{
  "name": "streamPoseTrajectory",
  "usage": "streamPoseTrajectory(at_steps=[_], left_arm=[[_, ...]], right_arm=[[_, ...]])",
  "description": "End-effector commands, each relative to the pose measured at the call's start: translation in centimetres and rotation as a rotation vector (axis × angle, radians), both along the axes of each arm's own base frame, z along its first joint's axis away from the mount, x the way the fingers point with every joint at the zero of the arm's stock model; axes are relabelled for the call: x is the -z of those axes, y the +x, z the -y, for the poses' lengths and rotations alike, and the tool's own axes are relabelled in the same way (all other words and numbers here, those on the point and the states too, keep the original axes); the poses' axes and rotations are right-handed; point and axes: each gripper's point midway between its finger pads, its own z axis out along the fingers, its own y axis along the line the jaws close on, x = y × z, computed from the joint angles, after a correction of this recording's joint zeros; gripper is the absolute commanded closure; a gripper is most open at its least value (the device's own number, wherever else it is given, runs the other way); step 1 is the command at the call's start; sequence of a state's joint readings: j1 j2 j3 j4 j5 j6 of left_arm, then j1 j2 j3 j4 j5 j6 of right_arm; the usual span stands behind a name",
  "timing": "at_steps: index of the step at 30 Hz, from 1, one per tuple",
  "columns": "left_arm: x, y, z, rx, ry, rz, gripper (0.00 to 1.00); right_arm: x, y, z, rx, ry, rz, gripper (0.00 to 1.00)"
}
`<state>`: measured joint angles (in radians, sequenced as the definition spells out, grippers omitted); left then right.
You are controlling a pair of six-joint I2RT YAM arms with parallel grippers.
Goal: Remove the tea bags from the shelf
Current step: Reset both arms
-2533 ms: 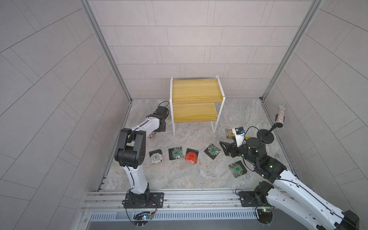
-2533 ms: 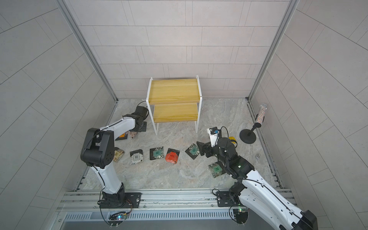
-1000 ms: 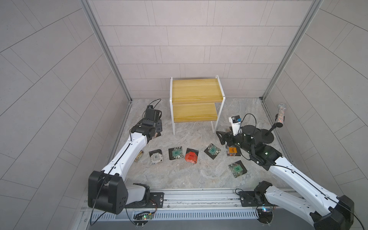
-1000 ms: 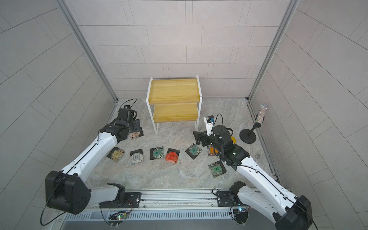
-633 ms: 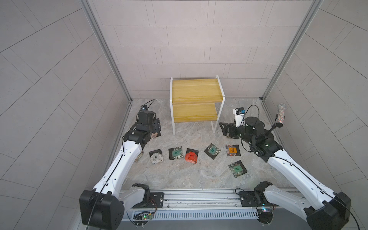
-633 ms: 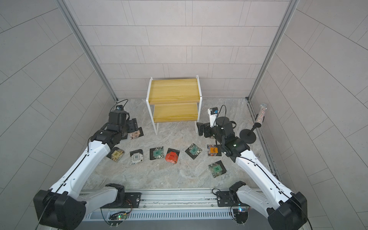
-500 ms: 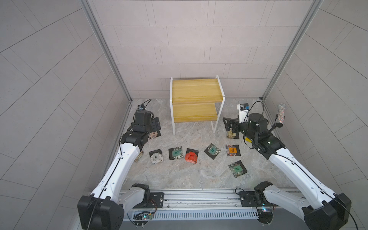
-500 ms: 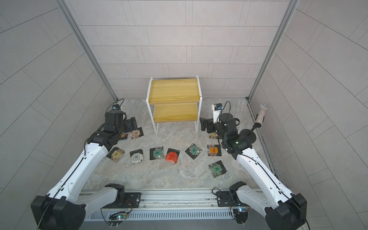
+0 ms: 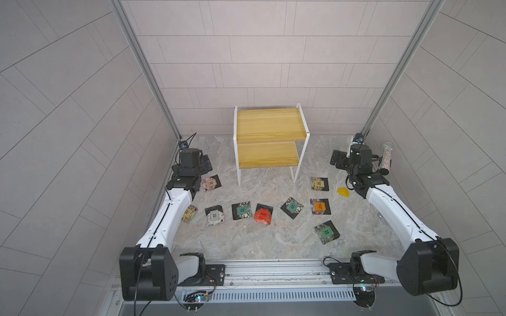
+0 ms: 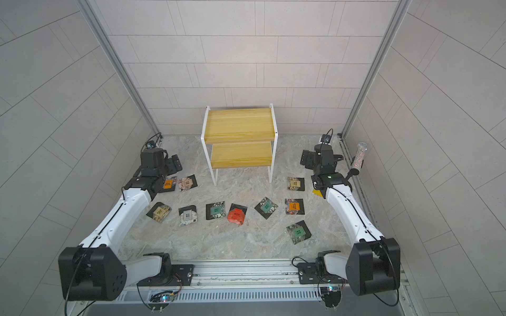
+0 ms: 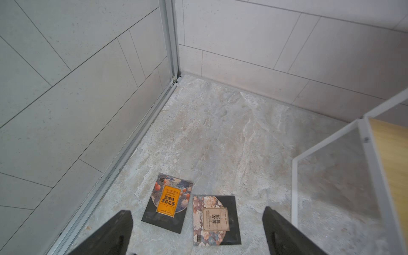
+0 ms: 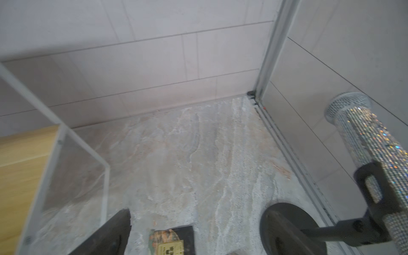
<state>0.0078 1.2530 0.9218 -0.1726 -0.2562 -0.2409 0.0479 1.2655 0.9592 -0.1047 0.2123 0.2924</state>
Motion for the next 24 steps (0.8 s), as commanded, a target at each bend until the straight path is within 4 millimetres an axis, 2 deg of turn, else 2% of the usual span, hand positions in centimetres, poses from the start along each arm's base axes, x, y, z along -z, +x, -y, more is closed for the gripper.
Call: streamPoseTrajectory(at_steps=[1,6,9,10,12,14,16,18,21,24], left_arm=[[1.8,0.7,-1.8,-0.046,0.062,0.03,0.0],[5.5,0.9,-2.5,-0.047,0.086,0.002,0.0],[7.7,0.8,-2.2,-0.025,0.088,-0.025,0.0],[8.1,0.8,-1.9,-0.01,0.086,-0.004,0.0],[8.6,0.7,-1.5,0.0,0.061,0.059,0.0],[9.2,0.8,-0.7,0.054,0.058,0.07,0.0],[9.9,0.6,-0.7,0.057,0.062,0.075,0.0],[10.2,0.4,-0.4,0.071,0.063,0.09,0.0],[10.8,0.1,0.1,0.09,0.076,0.121,0.0],[11.7,0.2,1.1,0.125,0.107,0.121,0.0]], right_arm=[[2.4,-0.6,3.4,0.155,-0.108,-0.032,0.0],[7.1,-1.4,4.7,0.21,-0.175,-0.049,0.0],[9.3,-1.4,4.1,0.171,-0.155,-0.024,0.0],[10.7,-1.6,3.5,0.123,-0.167,-0.034,0.0],[11.8,-1.9,3.2,0.109,-0.18,-0.019,0.0],[12.4,-2.2,3.1,0.103,-0.18,0.023,0.0],[12.3,-2.1,2.6,0.074,-0.183,0.057,0.0],[13.1,-1.9,2.4,0.054,-0.182,0.064,0.0],[14.2,-1.6,0.8,-0.043,-0.192,0.102,0.0],[14.3,-1.6,0.7,-0.045,-0.188,0.094,0.0]])
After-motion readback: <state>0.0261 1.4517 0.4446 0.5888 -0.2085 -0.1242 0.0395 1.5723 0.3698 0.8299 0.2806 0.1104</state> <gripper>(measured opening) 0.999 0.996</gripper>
